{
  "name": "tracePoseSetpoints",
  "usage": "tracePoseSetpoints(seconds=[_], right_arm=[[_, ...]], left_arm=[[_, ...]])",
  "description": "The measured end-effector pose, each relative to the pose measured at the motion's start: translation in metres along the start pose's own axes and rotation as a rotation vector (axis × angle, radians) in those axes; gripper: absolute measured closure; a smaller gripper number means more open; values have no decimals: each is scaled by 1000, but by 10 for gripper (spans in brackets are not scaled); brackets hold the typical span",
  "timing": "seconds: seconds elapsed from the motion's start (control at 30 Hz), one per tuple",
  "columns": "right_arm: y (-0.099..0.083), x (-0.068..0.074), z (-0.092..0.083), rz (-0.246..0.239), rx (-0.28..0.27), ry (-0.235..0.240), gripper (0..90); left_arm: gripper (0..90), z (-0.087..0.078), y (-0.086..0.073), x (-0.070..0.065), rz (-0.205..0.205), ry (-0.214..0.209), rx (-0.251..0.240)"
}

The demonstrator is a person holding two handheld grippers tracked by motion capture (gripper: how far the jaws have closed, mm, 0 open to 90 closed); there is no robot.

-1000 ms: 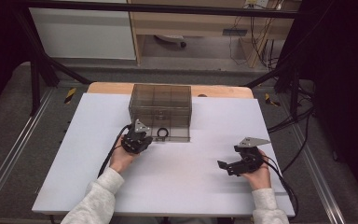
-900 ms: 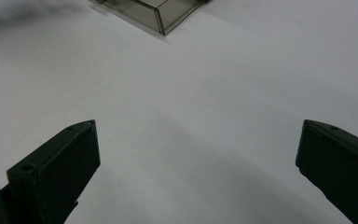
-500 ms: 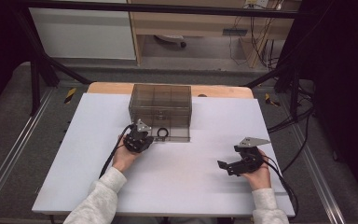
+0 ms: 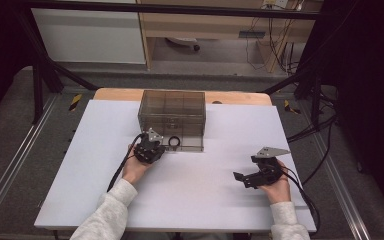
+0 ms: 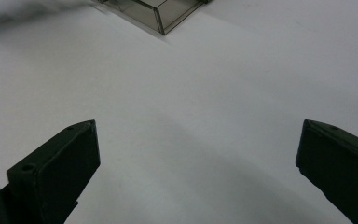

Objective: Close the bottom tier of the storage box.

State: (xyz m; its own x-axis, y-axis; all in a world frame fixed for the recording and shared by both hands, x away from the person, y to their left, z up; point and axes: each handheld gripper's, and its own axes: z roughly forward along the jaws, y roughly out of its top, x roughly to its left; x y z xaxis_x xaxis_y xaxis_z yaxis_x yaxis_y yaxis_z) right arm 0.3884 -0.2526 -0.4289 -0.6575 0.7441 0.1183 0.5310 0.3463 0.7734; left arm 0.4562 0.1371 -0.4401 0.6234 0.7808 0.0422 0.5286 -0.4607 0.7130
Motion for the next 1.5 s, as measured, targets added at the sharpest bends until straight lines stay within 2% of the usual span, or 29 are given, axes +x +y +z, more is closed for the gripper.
tracePoseSetpoints(seconds=[0.4,0.53,1.5], right_arm=[[0,0,0,0,-2,1,4],[0,0,0,-1,-2,2,3],[0,0,0,-5,-6,4,4]], left_arm=[[896,3,0,3,-14,10,-21],[896,5,0,2,4,18,-19],[896,13,5,7,-12,33,-27]])
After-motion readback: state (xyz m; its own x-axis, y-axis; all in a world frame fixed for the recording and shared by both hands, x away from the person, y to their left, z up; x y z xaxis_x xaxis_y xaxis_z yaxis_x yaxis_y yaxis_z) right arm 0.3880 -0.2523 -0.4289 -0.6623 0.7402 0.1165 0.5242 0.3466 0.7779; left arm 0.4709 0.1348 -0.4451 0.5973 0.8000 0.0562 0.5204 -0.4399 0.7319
